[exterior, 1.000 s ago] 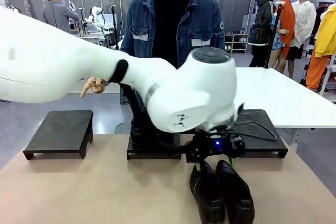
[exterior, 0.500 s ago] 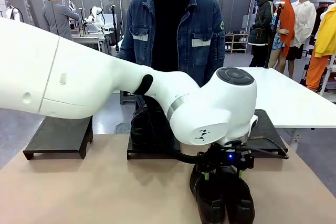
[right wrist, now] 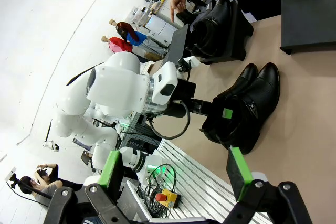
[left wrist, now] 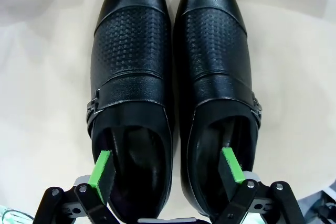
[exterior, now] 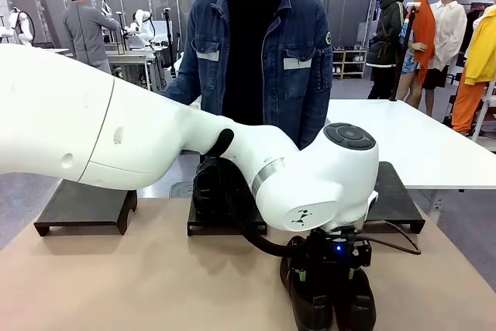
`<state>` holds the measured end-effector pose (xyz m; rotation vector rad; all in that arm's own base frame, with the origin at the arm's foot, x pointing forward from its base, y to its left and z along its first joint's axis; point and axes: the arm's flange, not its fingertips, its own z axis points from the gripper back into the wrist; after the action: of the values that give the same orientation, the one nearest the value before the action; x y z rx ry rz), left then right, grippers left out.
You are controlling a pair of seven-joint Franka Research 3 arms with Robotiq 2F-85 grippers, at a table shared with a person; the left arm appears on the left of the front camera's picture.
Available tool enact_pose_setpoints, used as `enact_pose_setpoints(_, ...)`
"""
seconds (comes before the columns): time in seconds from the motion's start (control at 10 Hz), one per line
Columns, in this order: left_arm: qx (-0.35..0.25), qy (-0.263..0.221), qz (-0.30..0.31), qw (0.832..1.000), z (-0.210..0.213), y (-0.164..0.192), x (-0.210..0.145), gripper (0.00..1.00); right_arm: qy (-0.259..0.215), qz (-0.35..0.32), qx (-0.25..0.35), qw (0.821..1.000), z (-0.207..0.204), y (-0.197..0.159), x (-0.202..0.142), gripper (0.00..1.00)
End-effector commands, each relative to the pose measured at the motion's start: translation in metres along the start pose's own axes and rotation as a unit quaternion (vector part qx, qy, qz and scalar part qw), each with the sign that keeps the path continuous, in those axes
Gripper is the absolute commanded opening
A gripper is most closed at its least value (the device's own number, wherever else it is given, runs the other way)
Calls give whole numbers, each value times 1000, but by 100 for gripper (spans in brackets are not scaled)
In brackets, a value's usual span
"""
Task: Place the shoes on the stand as instructed by the person.
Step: Pick up another pair of Shoes and place it on the Shoes Stand indicated by the person.
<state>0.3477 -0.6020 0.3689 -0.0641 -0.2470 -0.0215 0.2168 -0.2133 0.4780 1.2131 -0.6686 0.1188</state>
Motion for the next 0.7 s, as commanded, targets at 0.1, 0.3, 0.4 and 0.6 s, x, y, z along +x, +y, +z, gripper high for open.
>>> enact_pose_setpoints(0.1, -5, 6, 13, 1000, -13, -3, 1, 100, -3, 10, 5, 1000, 2, 1, 1, 100)
enact_pose_setpoints(0.3, -6, 13, 4, 1000, -14, -3, 0, 40, -3, 10, 5, 1000, 2, 1, 1, 100)
enact_pose_setpoints(0.4, -5, 15, 1, 1000, -13, -3, -2, 21, -3, 10, 5, 1000, 2, 1, 1, 100)
enact_pose_setpoints(0.6, 5, 36, 4, 999, -17, 1, -4, 0, -3, 10, 5, 1000, 2, 1, 1, 100)
